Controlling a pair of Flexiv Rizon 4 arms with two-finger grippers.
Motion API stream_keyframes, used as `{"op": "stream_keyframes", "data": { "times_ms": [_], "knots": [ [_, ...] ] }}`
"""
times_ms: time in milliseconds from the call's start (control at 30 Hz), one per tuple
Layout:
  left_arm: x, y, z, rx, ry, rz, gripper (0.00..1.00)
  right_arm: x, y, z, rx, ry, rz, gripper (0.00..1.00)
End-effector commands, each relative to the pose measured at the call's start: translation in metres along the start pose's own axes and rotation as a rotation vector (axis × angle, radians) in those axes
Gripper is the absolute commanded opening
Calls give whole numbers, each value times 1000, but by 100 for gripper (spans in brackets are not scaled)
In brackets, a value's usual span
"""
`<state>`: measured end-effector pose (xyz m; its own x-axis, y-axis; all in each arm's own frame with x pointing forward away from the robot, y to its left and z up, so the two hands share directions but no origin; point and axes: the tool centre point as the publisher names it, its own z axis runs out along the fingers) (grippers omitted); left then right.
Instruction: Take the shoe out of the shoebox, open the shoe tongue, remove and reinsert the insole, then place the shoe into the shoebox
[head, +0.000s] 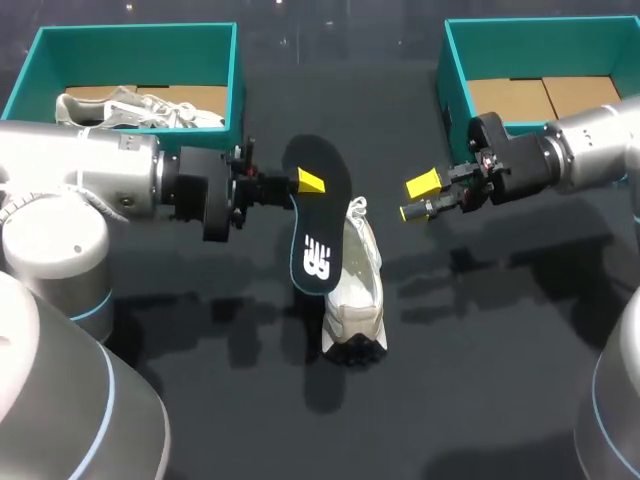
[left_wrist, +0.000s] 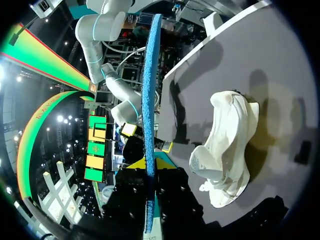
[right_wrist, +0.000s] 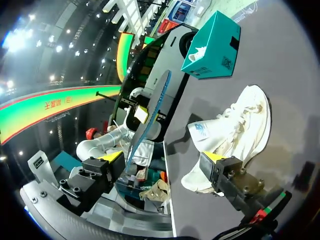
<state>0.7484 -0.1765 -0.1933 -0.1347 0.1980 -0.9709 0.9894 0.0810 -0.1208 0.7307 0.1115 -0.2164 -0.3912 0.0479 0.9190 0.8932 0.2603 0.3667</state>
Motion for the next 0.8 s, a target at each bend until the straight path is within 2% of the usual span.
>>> {"op": "stream_keyframes", "data": {
  "times_ms": [33, 100, 133, 200, 233, 633, 700, 800],
  "knots": [
    [-2, -22, 1, -34, 44, -57, 0, 8, -12, -17, 101, -93, -140, 100],
    [-6, -29, -3, -12, 51, -139, 0, 9, -22, -28, 149, -126, -217, 100],
    [-7, -34, -6, 25, 54, -178, 0, 9, -28, -34, 171, -162, -250, 100],
    [-11, -44, -13, 70, -5, -135, 0, 4, -38, -39, 263, -193, -262, 100],
    [-13, -49, -18, 23, -28, -19, 0, 4, -38, -39, 263, -193, -262, 100],
    [-13, -49, -18, 23, -28, -19, 0, 4, -38, -39, 263, -193, -262, 100],
    [-11, -60, -9, 46, -9, -104, 0, 3, -49, -45, 322, -211, -376, 100],
    [-13, -73, -7, 79, 12, -208, 0, -1, -67, -54, 357, -225, -490, 100]
  ]
}}
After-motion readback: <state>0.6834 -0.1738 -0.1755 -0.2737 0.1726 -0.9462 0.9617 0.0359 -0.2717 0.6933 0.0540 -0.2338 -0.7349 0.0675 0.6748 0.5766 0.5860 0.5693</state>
